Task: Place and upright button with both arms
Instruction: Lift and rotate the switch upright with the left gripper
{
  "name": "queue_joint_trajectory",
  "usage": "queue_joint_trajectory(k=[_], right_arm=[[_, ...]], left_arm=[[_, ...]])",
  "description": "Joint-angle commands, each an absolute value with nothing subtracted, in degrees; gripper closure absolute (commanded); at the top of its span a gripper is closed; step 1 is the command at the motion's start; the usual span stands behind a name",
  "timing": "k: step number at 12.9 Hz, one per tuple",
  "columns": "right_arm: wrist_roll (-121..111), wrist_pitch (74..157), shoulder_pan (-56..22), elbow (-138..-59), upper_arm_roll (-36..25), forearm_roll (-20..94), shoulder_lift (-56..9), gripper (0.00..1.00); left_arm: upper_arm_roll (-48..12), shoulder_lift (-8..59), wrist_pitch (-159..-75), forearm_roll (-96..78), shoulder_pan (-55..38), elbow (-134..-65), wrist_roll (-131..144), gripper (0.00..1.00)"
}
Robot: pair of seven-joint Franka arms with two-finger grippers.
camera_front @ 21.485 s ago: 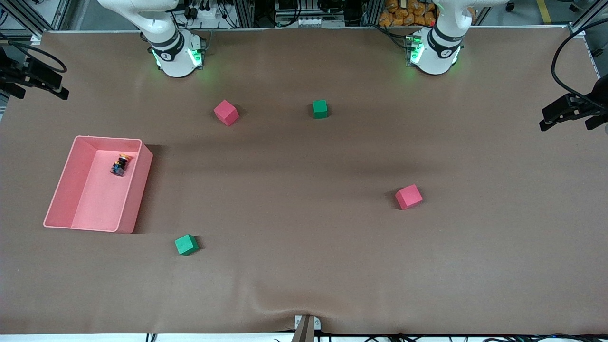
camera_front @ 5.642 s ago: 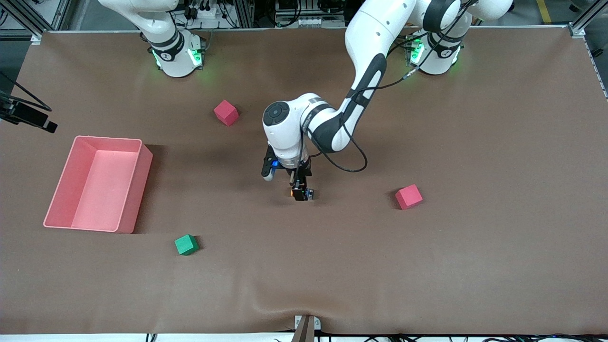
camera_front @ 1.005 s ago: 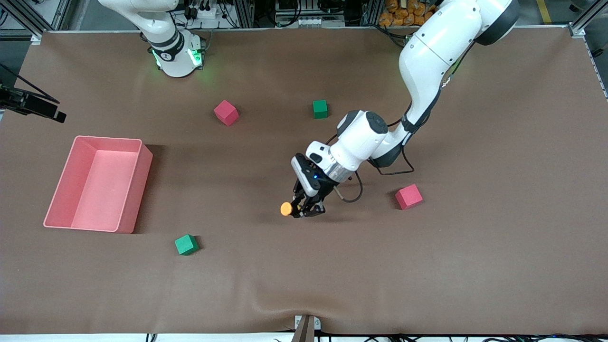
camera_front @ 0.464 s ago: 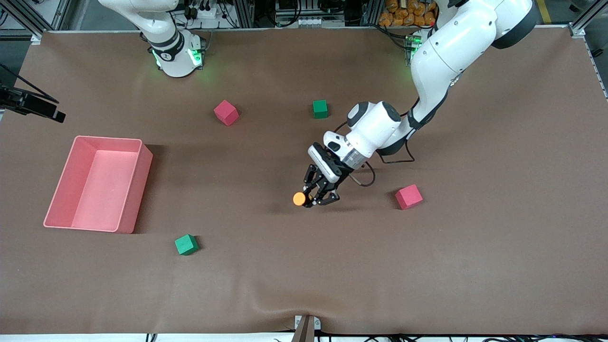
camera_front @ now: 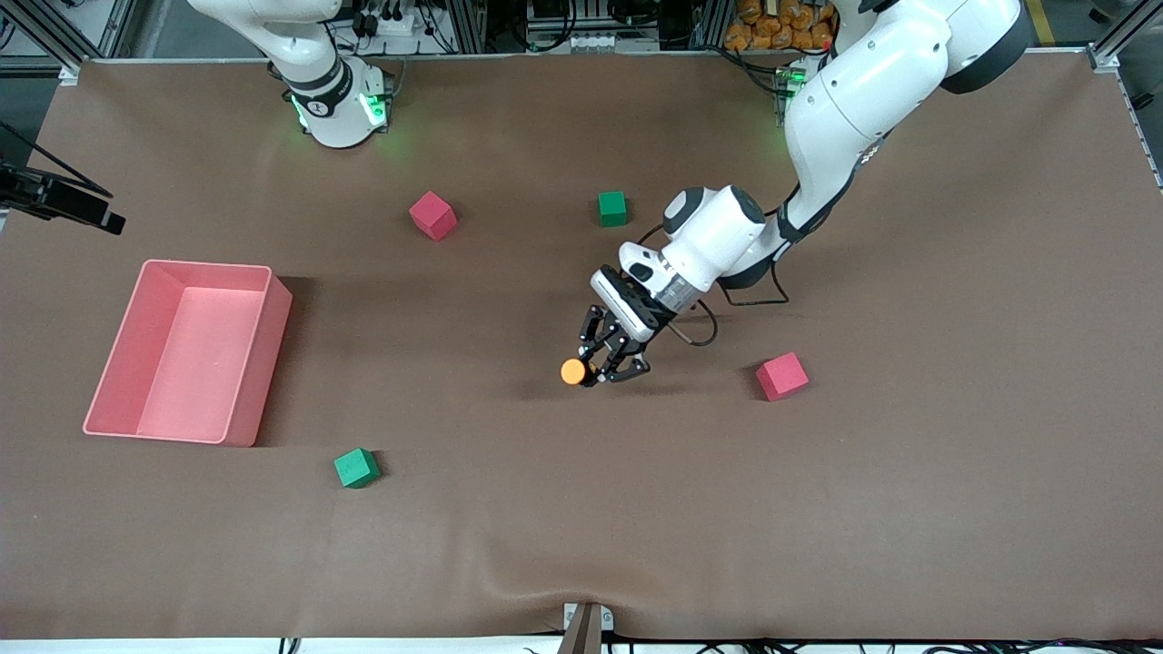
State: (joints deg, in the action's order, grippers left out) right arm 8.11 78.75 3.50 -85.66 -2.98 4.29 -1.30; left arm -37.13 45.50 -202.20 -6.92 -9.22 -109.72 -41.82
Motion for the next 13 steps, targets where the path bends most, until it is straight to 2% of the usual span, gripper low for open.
queue_joint_trajectory(k=[1,8,11,13], right_arm=[[7.73,78.22,3.78,-85.43,-2.9,5.19,-0.79,0.0],[7.73,78.4,3.6,-85.43,-2.9,5.27,-1.05,0.0],[7.73,78.4,3.6,-85.52,-2.9,5.27,-1.32,0.0],[7.73,78.4,3.6,-85.52,-2.9,5.27,-1.32,0.0]], left_arm=[[-38.06,45.96,-203.29,-6.5,-8.17,-110.48,-40.52,1.0],[-38.23,49.04,-203.47,-2.3,-7.13,-110.48,-40.34,1.0],[-43.49,54.3,-203.38,5.78,-0.2,-110.04,-40.08,1.0],[-44.38,55.72,-203.47,8.69,1.75,-109.86,-40.08,1.0]])
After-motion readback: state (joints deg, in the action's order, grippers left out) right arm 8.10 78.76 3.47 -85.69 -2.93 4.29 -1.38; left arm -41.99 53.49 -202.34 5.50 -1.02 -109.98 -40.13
